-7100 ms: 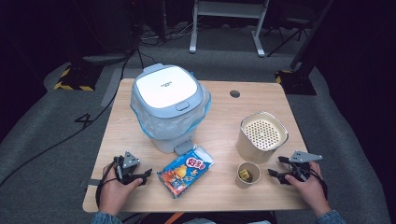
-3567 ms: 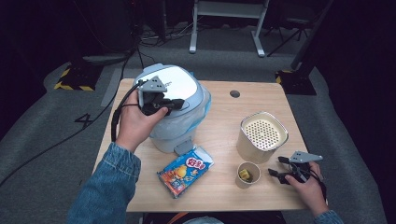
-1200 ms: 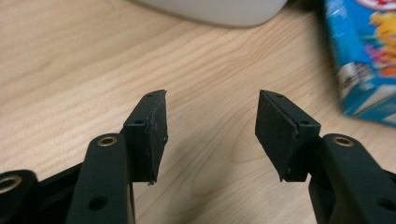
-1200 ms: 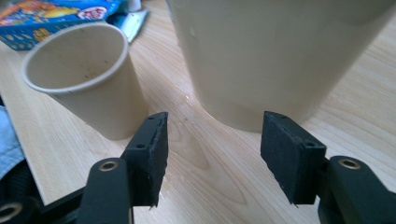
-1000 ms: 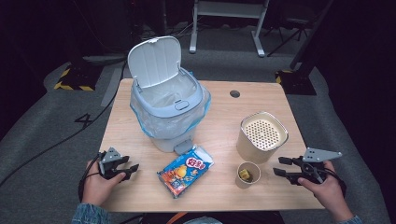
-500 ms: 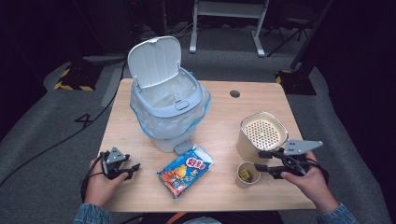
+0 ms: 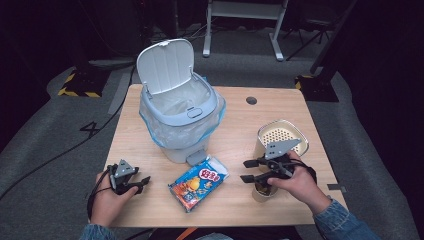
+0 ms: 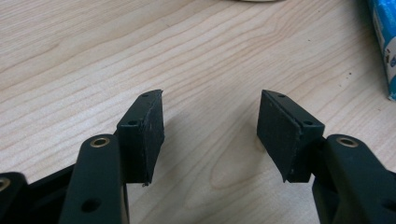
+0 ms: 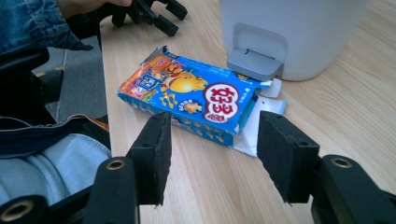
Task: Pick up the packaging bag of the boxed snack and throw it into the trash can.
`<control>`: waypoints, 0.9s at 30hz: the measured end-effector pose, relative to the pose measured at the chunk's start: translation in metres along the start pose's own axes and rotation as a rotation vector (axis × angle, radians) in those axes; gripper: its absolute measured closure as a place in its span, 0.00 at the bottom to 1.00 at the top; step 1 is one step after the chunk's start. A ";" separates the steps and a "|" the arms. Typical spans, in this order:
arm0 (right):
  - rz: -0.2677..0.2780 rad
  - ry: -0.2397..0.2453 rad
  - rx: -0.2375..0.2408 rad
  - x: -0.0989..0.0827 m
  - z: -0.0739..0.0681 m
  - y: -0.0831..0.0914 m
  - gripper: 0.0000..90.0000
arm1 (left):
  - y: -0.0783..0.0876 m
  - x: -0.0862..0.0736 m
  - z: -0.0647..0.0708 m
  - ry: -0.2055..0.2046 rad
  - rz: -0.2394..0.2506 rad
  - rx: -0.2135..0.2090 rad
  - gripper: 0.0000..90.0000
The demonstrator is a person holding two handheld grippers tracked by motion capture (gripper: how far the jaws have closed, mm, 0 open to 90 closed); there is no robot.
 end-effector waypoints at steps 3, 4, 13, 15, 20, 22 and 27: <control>-0.021 0.023 0.017 0.006 -0.005 -0.012 0.51 | 0.001 -0.001 0.001 -0.005 0.001 0.000 0.46; -0.031 0.028 0.020 0.007 -0.006 -0.017 0.51 | 0.001 -0.001 0.001 -0.004 -0.001 -0.002 0.46; -0.119 0.055 0.033 0.009 -0.014 -0.057 0.50 | 0.001 0.000 0.001 0.000 0.004 -0.006 0.46; -0.146 0.076 0.027 0.008 -0.016 -0.065 0.50 | 0.000 0.000 0.001 -0.004 0.000 -0.005 0.46; -0.211 0.086 0.024 0.002 -0.022 -0.087 0.49 | 0.000 0.000 0.001 -0.005 0.001 -0.003 0.46; -0.223 0.090 0.028 0.001 -0.024 -0.090 0.49 | 0.000 0.000 0.001 -0.005 0.001 -0.004 0.46; -0.315 0.117 0.023 -0.008 -0.029 -0.104 0.45 | 0.000 0.000 0.001 -0.006 0.001 -0.002 0.46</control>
Point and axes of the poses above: each handheld gripper's, and its own axes: y roughly backward along the jaws, x roughly out of its top, z roughly to its right, the point moved 10 cm from there along -y, roughly forward along the jaws, and after that the axes turned 2 degrees about -x, right-handed, at the moved point
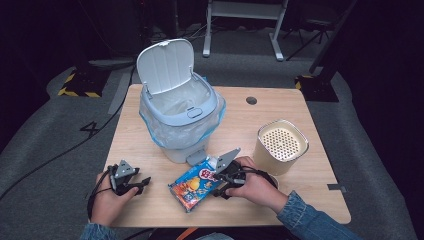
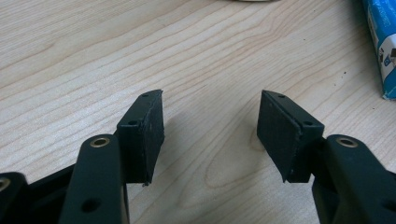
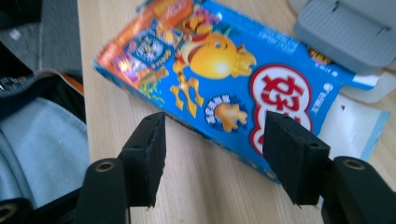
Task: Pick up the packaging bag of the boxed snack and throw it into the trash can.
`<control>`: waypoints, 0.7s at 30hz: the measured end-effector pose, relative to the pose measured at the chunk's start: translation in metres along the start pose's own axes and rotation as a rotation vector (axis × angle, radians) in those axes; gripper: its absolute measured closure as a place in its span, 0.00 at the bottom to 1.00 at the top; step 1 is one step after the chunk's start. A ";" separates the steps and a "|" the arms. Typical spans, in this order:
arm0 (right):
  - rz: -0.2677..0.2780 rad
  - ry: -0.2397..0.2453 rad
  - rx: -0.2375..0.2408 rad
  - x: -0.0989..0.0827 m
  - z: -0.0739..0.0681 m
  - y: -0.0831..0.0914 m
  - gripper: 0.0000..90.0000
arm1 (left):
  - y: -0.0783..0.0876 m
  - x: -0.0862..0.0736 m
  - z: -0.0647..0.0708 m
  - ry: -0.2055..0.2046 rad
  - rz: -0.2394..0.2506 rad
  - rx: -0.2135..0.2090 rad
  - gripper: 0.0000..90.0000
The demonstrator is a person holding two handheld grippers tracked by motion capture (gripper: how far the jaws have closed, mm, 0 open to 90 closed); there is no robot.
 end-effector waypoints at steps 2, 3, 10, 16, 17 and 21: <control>-0.022 0.009 -0.001 -0.002 -0.001 -0.002 0.45 | 0.000 0.000 0.000 0.000 0.000 -0.001 0.46; -0.034 0.008 0.002 -0.004 -0.003 -0.002 0.45 | 0.000 0.000 0.000 0.000 0.000 0.000 0.46; -0.027 0.029 -0.011 0.000 -0.001 0.001 0.43 | 0.000 0.000 0.000 0.000 0.000 0.000 0.46; -0.095 0.022 -0.002 -0.006 0.001 -0.004 0.40 | 0.000 0.000 0.000 0.000 0.000 0.000 0.46; -0.115 0.033 0.008 -0.009 -0.002 -0.005 0.40 | 0.000 0.000 0.000 0.000 0.000 0.000 0.46; -0.135 0.050 0.048 -0.009 -0.014 -0.004 0.43 | 0.000 0.000 0.000 0.000 0.000 0.000 0.46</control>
Point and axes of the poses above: each handheld gripper's, and its own axes: y roughly backward along the jaws, x roughly out of its top, z roughly to its right, the point moved 10 cm from there along -y, roughly forward along the jaws, and after that the axes turned 2 degrees about -x, right-handed, at the moved point
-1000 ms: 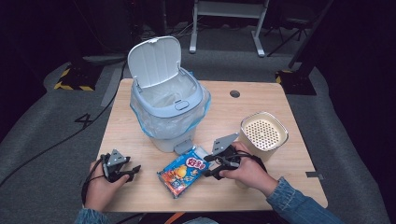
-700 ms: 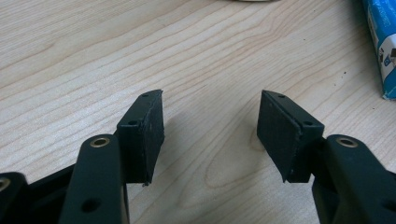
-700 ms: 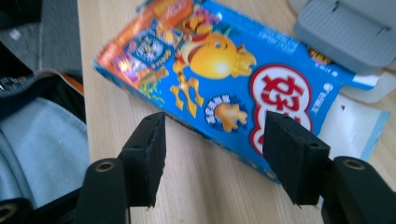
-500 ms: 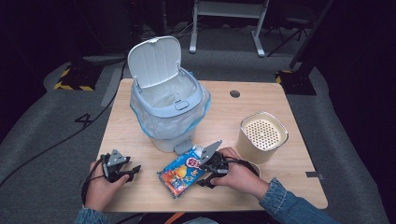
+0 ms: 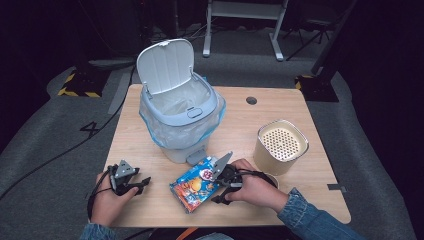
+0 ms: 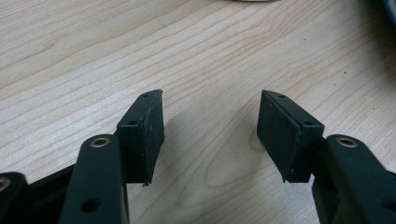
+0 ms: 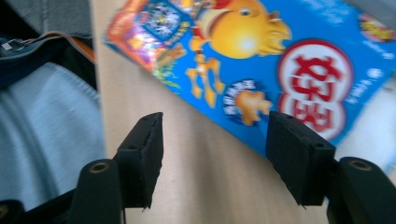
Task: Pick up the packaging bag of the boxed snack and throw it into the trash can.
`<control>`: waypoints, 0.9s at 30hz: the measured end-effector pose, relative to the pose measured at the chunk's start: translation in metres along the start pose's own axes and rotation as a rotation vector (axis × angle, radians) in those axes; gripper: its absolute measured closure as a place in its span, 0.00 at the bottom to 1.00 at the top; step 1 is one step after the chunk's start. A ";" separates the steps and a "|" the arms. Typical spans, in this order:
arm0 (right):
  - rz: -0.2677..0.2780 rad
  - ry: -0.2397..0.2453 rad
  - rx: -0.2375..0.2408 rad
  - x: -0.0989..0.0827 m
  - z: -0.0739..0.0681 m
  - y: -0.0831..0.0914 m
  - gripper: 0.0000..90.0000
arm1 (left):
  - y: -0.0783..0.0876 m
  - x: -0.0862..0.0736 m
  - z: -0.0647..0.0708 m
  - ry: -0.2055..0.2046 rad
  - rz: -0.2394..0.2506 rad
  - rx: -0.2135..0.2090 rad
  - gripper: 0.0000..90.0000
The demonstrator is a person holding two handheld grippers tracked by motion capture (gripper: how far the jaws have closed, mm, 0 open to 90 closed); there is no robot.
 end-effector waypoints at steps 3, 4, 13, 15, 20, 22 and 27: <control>-0.010 0.027 0.034 0.000 -0.010 0.001 0.45 | 0.000 0.000 0.000 0.000 0.000 0.000 0.46; -0.003 0.045 0.031 0.001 -0.011 0.000 0.44 | 0.000 0.000 0.000 0.000 0.000 -0.001 0.46; 0.056 0.050 -0.090 0.006 0.021 0.011 0.38 | 0.000 0.000 0.000 0.001 0.000 -0.001 0.46; 0.045 0.048 -0.094 0.004 0.024 0.010 0.38 | 0.000 0.000 0.000 0.001 0.000 -0.001 0.46; -0.024 0.092 -0.085 0.000 0.025 -0.001 0.46 | 0.000 0.000 0.000 0.001 0.000 -0.002 0.46; -0.052 0.104 -0.086 -0.002 0.025 -0.006 0.49 | 0.000 0.000 0.000 0.001 0.000 -0.001 0.46; -0.096 0.156 -0.070 -0.004 0.019 -0.007 0.64 | 0.000 0.000 0.000 0.001 0.000 -0.001 0.46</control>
Point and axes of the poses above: each handheld gripper's, and its own axes: y roughly backward along the jaws, x roughly out of its top, z roughly to its right, the point moved 10 cm from there along -y, roughly forward along the jaws, and after that the axes turned 2 degrees about -x, right-handed, at the moved point
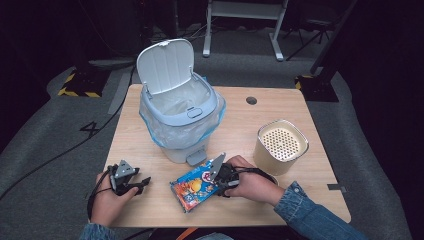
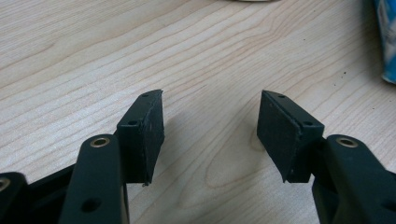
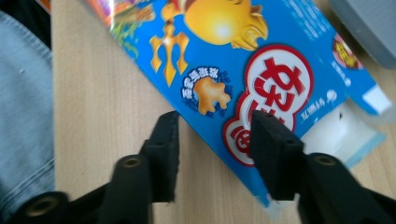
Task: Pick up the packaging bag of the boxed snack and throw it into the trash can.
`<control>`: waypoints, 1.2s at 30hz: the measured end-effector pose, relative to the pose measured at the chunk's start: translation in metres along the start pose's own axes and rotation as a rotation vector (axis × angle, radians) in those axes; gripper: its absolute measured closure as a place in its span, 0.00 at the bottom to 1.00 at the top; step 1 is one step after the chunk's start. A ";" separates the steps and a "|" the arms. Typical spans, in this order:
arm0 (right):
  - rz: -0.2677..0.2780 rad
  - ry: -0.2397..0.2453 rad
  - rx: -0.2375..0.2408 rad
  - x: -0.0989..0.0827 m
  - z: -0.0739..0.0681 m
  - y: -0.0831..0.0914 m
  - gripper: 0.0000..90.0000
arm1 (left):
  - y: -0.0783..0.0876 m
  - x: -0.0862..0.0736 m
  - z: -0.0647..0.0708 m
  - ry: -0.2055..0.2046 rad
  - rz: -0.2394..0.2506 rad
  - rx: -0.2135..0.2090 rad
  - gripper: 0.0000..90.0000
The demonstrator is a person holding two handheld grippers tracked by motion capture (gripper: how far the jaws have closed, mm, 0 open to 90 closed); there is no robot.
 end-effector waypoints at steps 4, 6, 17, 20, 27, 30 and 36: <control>-0.010 0.025 0.047 0.000 -0.010 0.002 0.78 | 0.000 0.000 0.000 0.000 0.000 0.000 0.46; -0.013 0.036 0.081 0.001 -0.018 0.003 0.81 | 0.000 0.000 0.000 0.000 0.001 0.000 0.46; -0.026 0.113 0.039 0.004 -0.018 -0.002 0.90 | 0.000 0.000 0.000 0.003 0.001 -0.001 0.46; -0.018 0.148 0.031 0.005 -0.019 0.000 0.97 | 0.000 0.000 0.000 0.001 0.000 0.000 0.46; 0.037 0.207 0.010 0.010 -0.022 0.012 1.00 | 0.000 0.000 0.000 0.001 0.000 0.000 0.46; 0.082 0.202 0.000 0.015 -0.025 0.026 1.00 | 0.000 0.000 0.000 0.000 0.000 0.000 0.46; 0.226 0.174 0.023 0.025 -0.030 0.056 1.00 | 0.000 0.000 0.000 0.000 0.000 0.000 0.46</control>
Point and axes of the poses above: each handheld gripper's, and its own axes: y roughly backward along the jaws, x roughly out of its top, z roughly to its right, the point moved 10 cm from there along -y, roughly forward along the jaws, and after that the axes turned 2 degrees about -x, right-handed, at the moved point
